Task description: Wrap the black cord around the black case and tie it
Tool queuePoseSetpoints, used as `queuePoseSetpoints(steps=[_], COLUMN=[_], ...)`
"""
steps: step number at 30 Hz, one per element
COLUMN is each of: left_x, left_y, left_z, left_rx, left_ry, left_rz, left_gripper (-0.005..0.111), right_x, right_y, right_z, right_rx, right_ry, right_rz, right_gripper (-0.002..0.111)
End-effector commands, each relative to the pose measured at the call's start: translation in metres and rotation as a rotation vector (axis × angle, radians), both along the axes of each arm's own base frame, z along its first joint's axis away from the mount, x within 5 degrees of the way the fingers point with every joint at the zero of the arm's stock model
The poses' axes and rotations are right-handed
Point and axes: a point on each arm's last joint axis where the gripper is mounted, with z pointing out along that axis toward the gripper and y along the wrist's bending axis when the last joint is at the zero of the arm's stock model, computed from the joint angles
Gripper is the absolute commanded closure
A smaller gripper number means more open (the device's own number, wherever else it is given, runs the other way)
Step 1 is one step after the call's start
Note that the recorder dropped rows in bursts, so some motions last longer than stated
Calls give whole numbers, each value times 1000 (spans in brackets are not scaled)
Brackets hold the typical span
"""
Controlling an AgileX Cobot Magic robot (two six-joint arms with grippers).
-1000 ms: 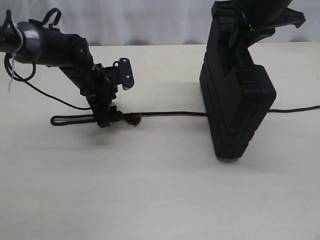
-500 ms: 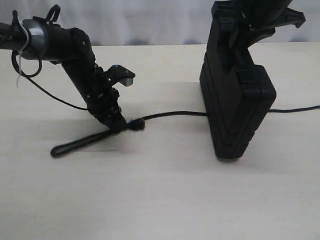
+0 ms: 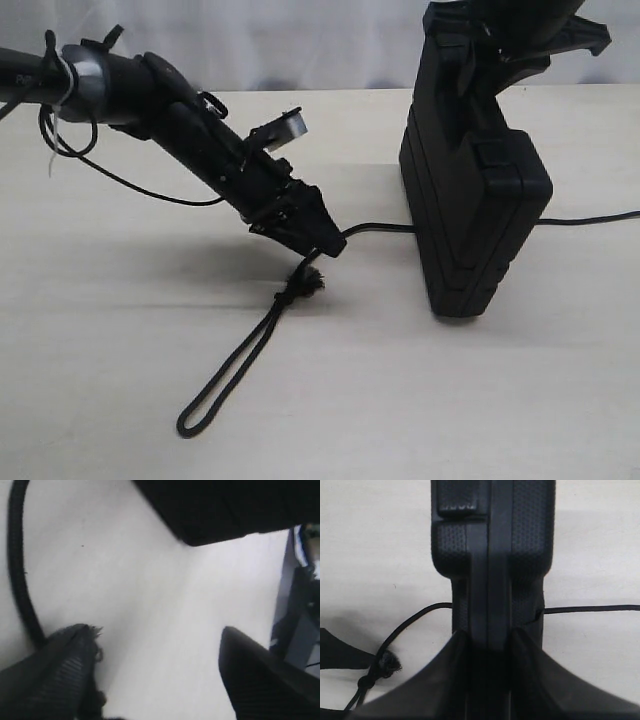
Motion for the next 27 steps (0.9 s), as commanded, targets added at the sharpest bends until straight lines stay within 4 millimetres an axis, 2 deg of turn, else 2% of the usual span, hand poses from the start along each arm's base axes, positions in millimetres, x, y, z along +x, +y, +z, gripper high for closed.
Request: queuePoseSetpoints(steps=[1, 3, 4, 5, 6, 9, 13, 22, 25, 27], left_x=[10, 10, 6, 4, -2, -21, -36, -34, -33, -33], left_y=[13, 13, 5, 0, -16, -44, -60, -62, -63, -63], left_z=[29, 28, 22, 20, 18, 16, 2, -22, -33, -35], left_rx=[201, 342, 456, 497, 568, 630, 657, 692, 697, 702], left_ry=[-200, -265, -323, -353, -412, -342, -304, -315, -300, -286], left_rz=[-73, -73, -106, -114, -122, 1, -50, -70, -50, -30], left_gripper=[41, 41, 41, 41, 41, 41, 41, 42, 52, 64], right_x=[0, 0, 0, 0, 0, 0, 0, 0, 0, 0], right_y=[0, 0, 0, 0, 0, 0, 0, 0, 0, 0], right_z=[3, 3, 3, 3, 3, 3, 3, 3, 3, 3], right_rx=[-3, -3, -3, -3, -3, -3, -3, -3, -3, -3], right_ry=[-14, -14, -14, -14, -14, -14, -14, -14, -14, -14], right_rz=[-1, -1, -1, -1, -1, -1, -1, -1, -1, -1], right_gripper=[104, 104, 104, 104, 104, 104, 104, 104, 104, 104])
